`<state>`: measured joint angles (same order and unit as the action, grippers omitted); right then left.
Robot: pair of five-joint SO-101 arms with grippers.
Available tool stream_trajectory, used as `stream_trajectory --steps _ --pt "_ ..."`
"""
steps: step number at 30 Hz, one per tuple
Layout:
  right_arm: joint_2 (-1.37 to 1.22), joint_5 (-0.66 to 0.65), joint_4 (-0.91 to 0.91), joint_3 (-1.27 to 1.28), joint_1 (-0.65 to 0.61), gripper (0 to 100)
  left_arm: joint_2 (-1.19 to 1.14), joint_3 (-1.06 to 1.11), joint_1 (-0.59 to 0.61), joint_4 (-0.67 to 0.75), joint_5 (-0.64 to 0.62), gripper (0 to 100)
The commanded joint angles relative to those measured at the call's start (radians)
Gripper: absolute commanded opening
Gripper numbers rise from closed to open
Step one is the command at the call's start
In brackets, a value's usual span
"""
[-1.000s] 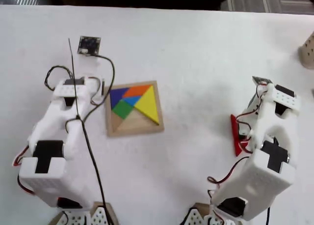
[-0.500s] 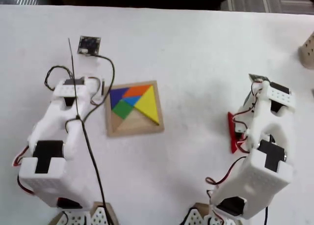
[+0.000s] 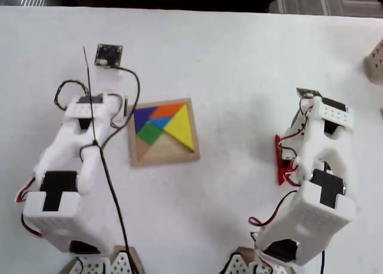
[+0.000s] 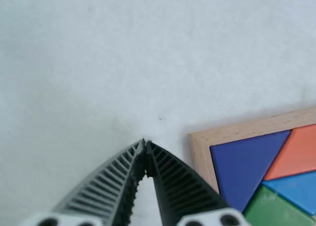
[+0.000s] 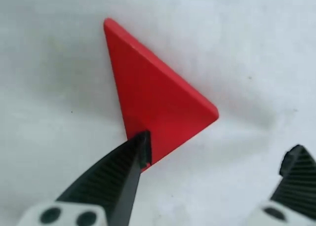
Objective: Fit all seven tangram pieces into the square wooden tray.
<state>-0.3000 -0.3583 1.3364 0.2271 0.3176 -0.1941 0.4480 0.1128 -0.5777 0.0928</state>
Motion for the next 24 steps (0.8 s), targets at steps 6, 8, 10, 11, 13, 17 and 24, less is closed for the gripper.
stream_trajectory --steps 6,8,10,11,13,17,24 --pt "0.065 0.041 -0.005 -0.015 -0.030 39.8 0.004 -0.049 -0.013 0.018 0.009 2" --pt "0.087 0.043 -0.002 -0.012 -0.030 39.8 0.004 -0.049 -0.013 0.018 0.009 2" --pt "0.114 0.052 0.002 -0.011 -0.028 39.8 0.004 -0.049 -0.013 0.018 0.009 2" --pt "0.125 0.068 0.002 -0.009 -0.028 39.8 0.004 -0.049 -0.013 0.018 0.009 2" --pt "0.133 0.083 -0.001 -0.008 -0.027 39.8 0.004 -0.049 -0.013 0.018 0.009 2" --pt "0.105 0.087 -0.004 -0.012 -0.028 39.8 0.004 -0.049 -0.013 0.018 0.009 2" --pt "0.024 0.112 -0.054 -0.011 -0.074 39.8 0.004 -0.049 -0.013 0.018 0.009 2"
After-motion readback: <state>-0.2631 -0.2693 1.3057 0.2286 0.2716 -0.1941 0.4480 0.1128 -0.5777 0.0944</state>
